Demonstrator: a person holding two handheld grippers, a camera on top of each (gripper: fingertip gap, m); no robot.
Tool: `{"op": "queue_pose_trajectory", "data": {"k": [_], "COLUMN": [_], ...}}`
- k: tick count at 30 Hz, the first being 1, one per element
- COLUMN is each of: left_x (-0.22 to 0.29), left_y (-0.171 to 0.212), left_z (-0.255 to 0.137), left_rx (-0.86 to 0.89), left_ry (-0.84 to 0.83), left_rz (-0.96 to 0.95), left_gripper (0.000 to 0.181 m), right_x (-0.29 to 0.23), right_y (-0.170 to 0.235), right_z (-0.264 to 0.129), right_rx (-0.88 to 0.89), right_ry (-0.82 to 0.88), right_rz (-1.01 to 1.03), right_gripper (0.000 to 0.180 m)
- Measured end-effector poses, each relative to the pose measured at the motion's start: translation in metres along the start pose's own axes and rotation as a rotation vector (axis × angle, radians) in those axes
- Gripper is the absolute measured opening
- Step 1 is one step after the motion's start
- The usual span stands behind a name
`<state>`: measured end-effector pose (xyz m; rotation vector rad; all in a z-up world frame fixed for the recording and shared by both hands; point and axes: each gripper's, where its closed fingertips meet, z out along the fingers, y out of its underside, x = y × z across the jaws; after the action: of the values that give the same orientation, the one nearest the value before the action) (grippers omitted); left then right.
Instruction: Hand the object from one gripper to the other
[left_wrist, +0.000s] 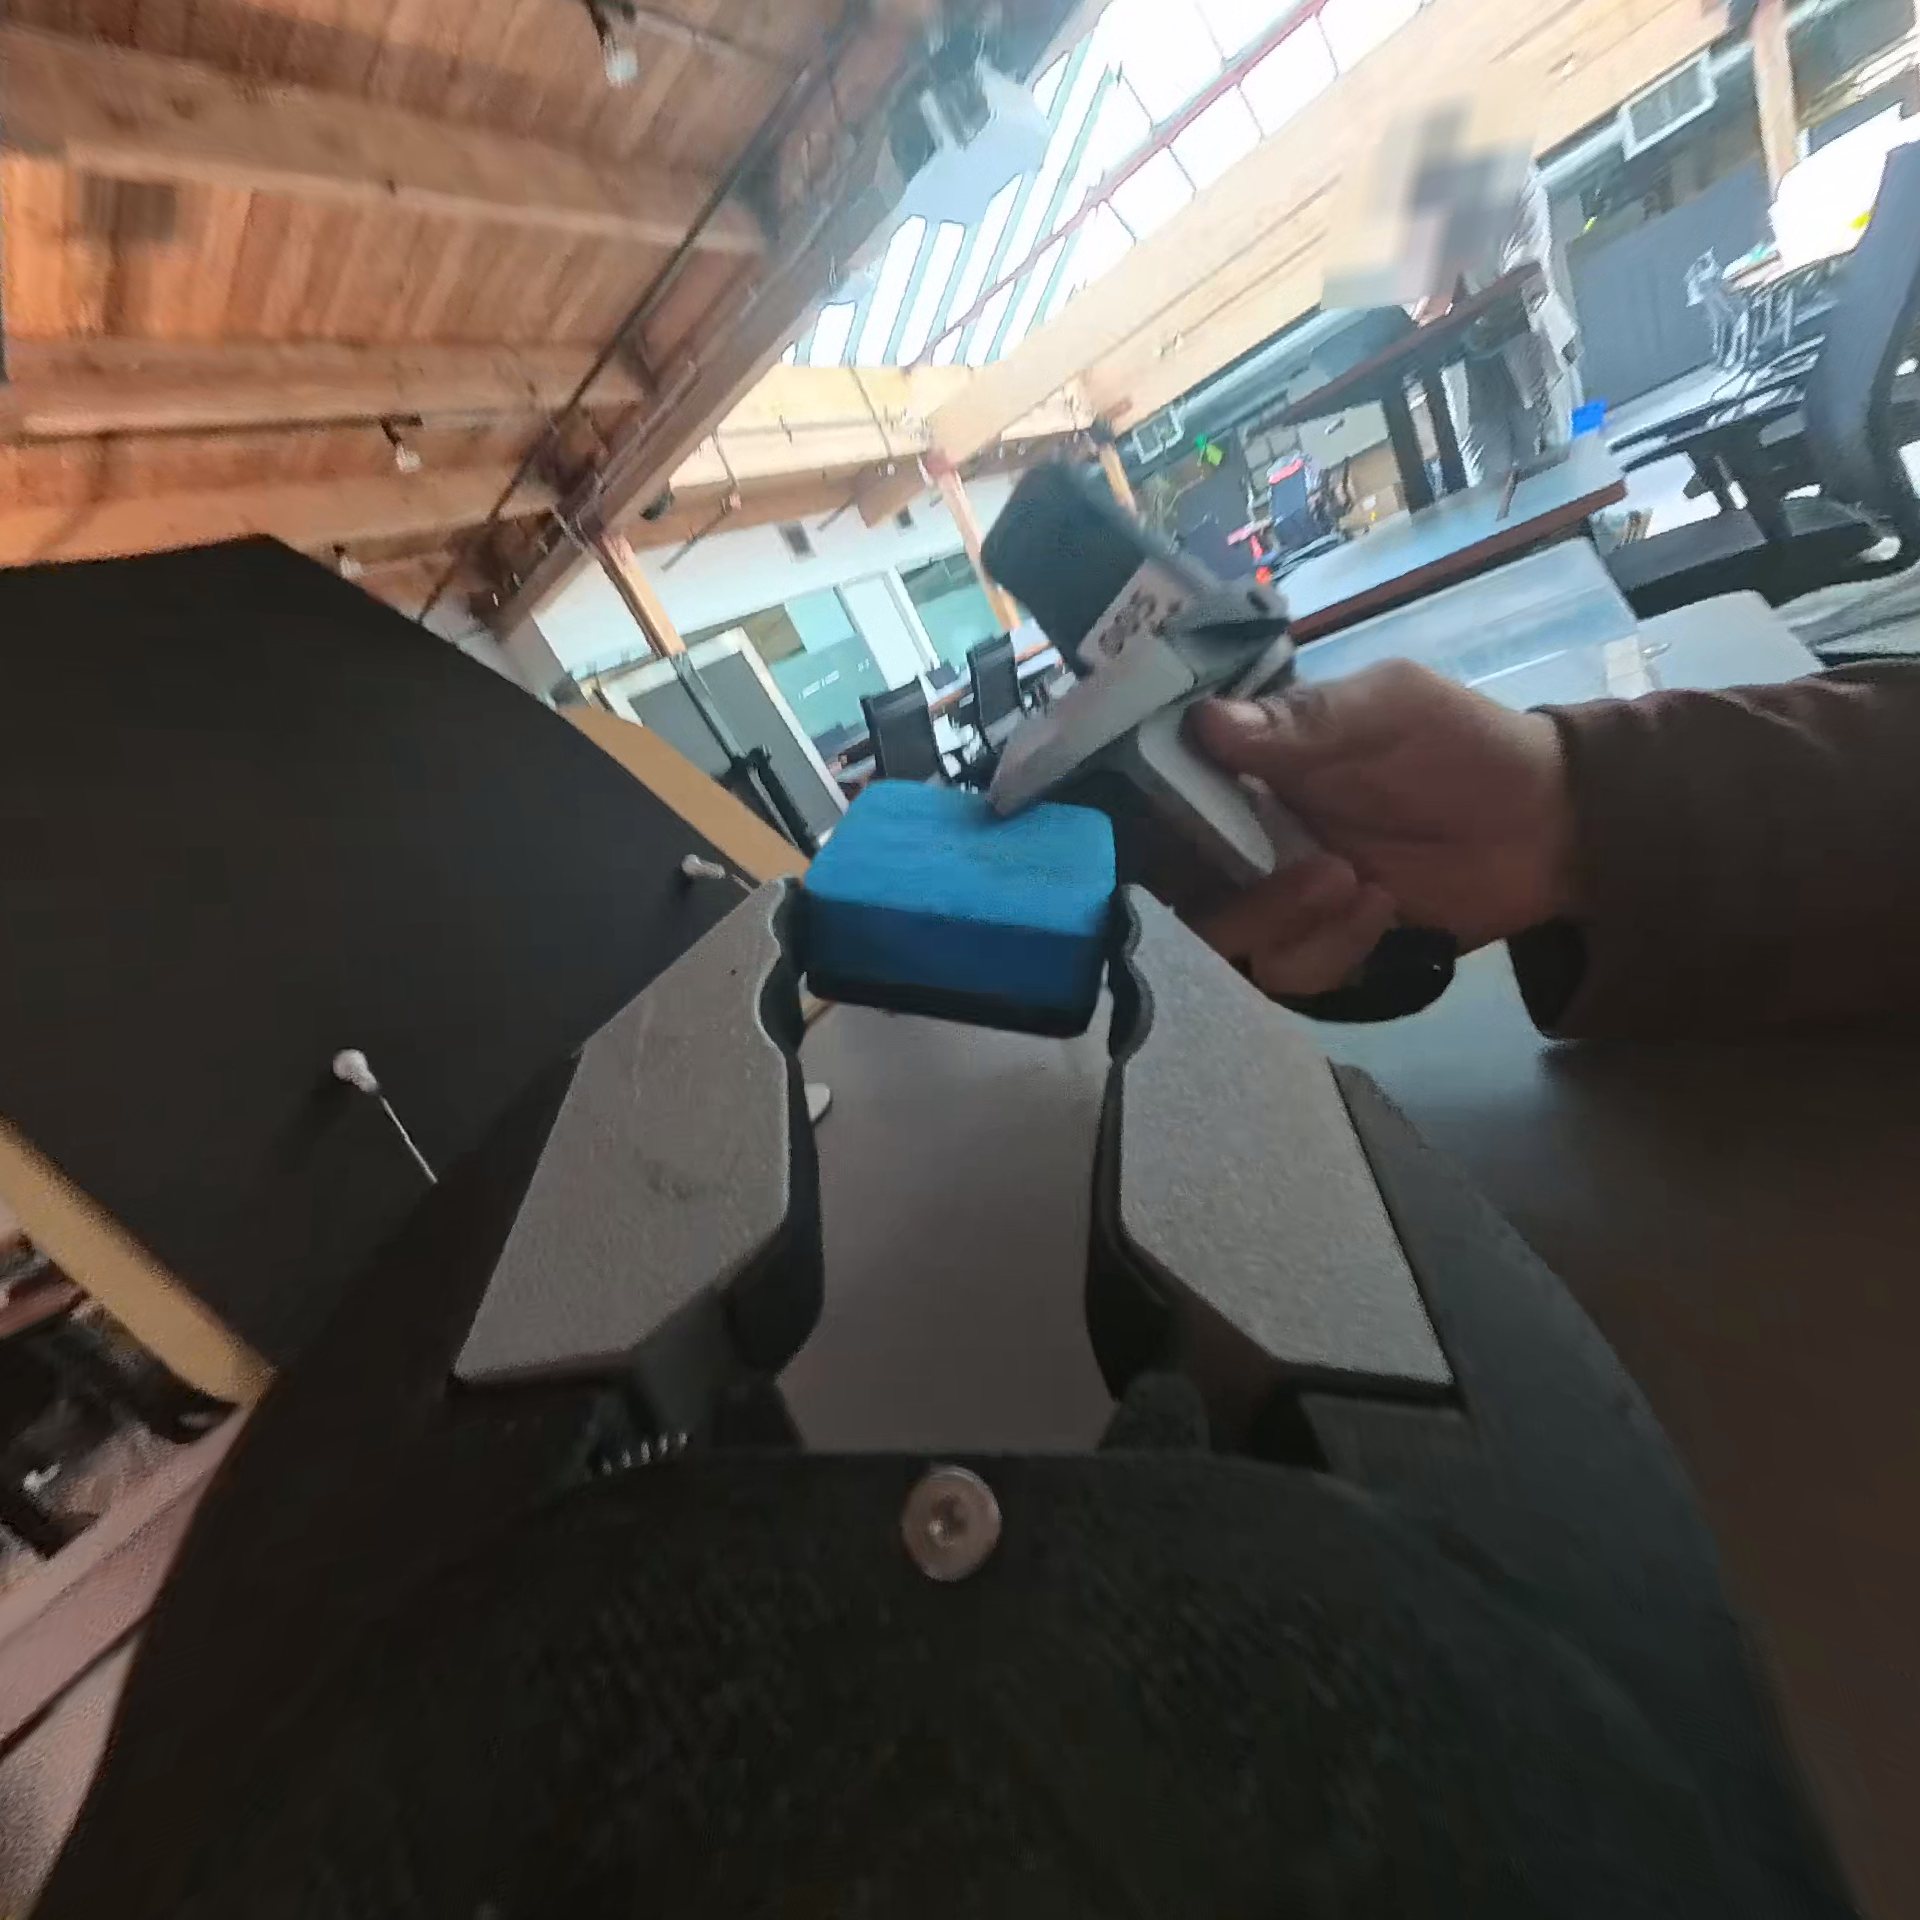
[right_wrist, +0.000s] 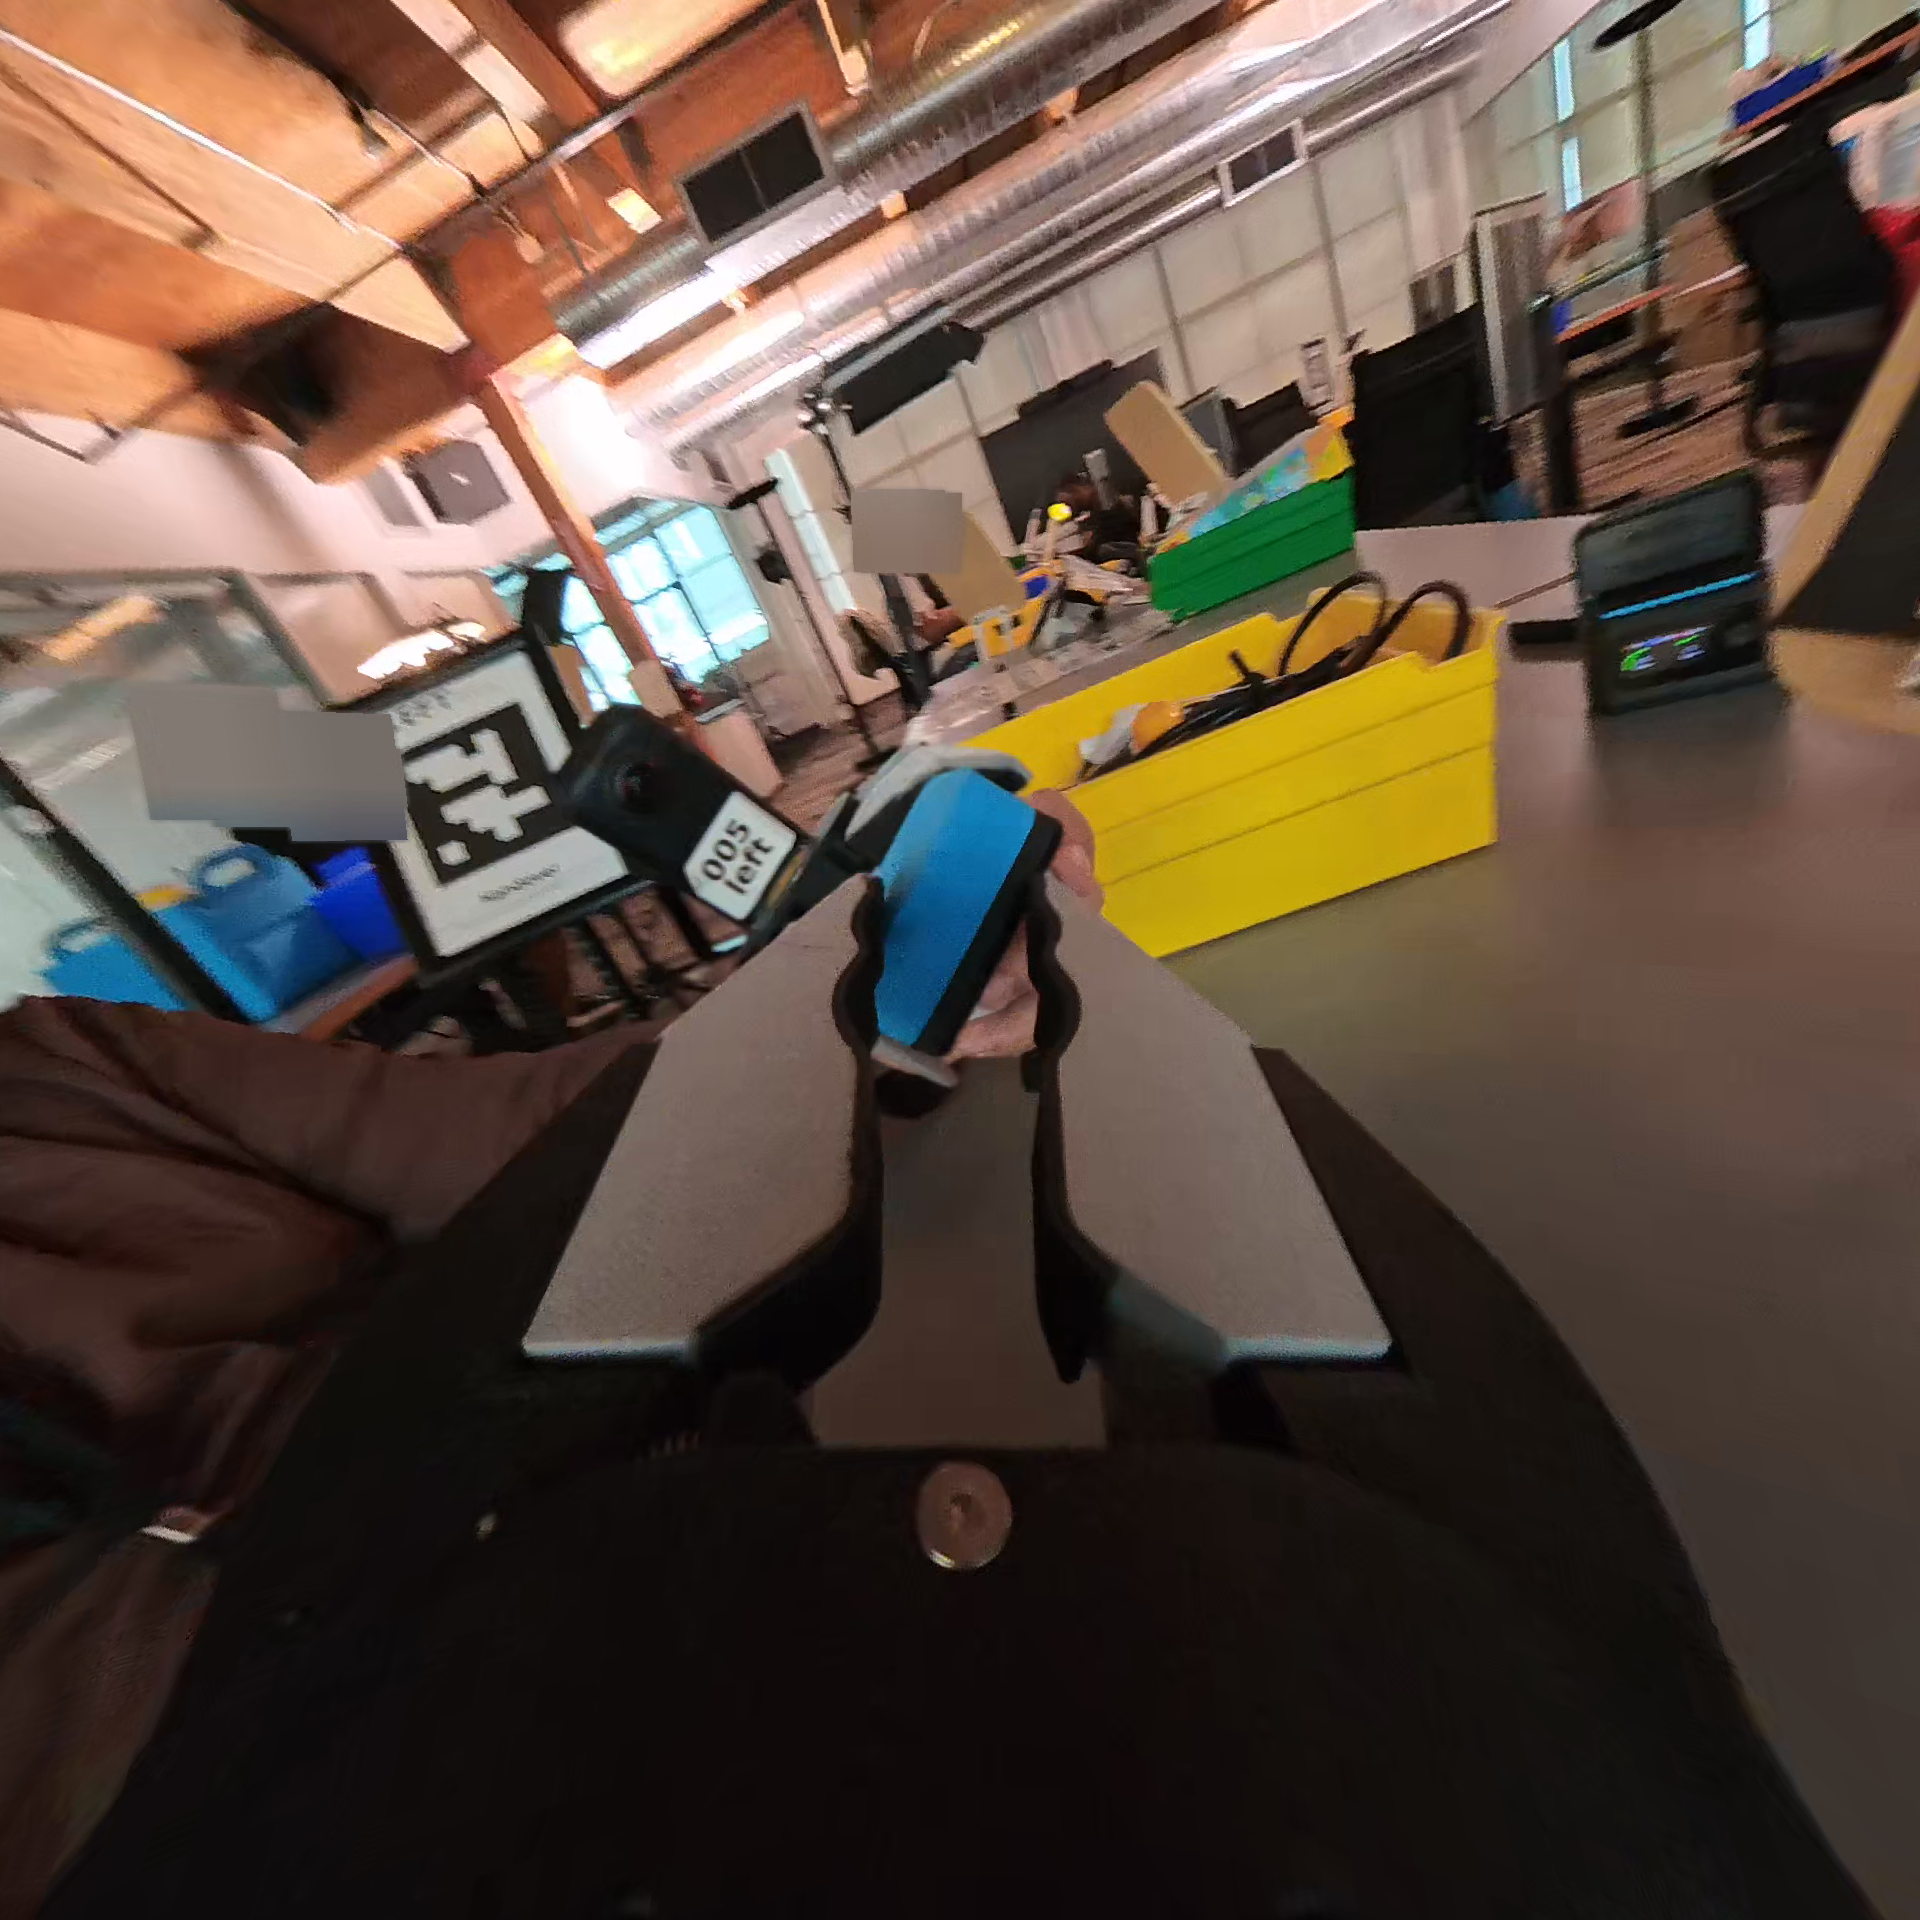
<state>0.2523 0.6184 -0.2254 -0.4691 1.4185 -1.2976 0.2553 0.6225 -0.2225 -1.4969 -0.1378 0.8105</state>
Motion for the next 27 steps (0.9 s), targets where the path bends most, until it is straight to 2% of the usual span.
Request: {"op": "queue_pose_trajectory", "data": {"k": [8, 14, 20, 22, 27], "left_x": [-0.007, -0.003, 0.003, -0.002, -0.002], "left_y": [0.031, 0.048, 0.036, 0.031, 0.030], "left_z": [0.005, 0.006, 0.005, 0.003, 0.003], "left_rx": [-0.151, -0.236, -0.177, -0.141, -0.129], "left_ry": [-0.041, 0.026, 0.142, 0.149, 0.172], "left_rz": [-0.055, -0.293, -0.623, -0.719, -0.797], "left_gripper": [0.060, 0.070, 0.091, 0.092, 0.095], "right_x": [0.014, 0.021, 0.022, 0.020, 0.010], "right_y": [-0.021, -0.023, -0.011, -0.008, 0.007], "right_z": [-0.016, -0.020, -0.013, -0.012, -0.004], "right_rx": [0.035, -0.066, -0.249, -0.302, -0.412], "right_ry": [0.300, 0.569, 0.751, 0.798, 0.842], "right_rz": [-0.341, -0.689, -1.061, -1.179, -1.456], "right_gripper": [0.021, 0.020, 0.020, 0.020, 0.020]}}
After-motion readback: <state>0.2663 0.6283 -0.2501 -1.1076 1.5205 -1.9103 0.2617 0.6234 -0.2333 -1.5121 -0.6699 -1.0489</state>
